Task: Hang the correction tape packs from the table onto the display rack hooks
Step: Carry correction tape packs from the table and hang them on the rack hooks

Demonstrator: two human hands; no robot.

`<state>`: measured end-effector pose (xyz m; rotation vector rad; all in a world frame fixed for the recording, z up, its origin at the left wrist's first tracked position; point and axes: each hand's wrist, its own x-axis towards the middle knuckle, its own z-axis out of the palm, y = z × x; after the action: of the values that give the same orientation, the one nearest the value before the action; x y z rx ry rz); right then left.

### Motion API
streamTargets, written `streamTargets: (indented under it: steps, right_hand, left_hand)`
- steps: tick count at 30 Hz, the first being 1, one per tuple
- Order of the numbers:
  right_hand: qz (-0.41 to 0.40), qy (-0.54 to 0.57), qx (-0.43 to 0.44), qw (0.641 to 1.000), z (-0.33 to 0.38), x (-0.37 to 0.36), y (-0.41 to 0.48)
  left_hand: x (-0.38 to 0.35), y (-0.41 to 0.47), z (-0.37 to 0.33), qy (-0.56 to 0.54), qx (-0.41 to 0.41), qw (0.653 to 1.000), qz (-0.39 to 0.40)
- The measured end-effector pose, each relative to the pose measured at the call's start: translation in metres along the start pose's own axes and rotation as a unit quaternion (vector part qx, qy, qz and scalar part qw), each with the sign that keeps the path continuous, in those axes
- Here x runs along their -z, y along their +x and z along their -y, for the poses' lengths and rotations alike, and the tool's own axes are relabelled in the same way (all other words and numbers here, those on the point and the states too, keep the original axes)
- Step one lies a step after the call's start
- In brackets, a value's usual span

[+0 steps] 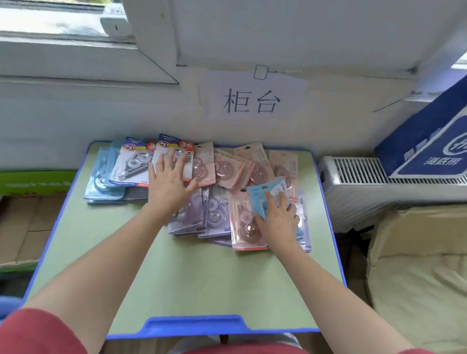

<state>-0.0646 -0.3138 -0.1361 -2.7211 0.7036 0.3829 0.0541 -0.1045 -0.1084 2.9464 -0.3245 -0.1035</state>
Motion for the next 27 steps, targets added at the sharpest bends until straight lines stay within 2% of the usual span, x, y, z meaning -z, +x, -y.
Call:
streamTargets:
  steps: [8,21,27]
  right_hand:
    - [0.025,-0.029,0.032,0.999,-0.011,0.004,0.012]
    - [0.037,-0.021,0.035,0.999,-0.010,0.008,0.014]
    - [0.035,-0.014,0.030,0.999,-0.010,0.004,0.014]
  left_hand:
    - [-0.004,0.056,0.004,0.030,0.043,0.995,0.081]
    - [-0.006,0.063,0.012,0.014,0.084,0.985,0.151]
    - [-0.007,0.046,0.011,0.009,0.045,0.989,0.139]
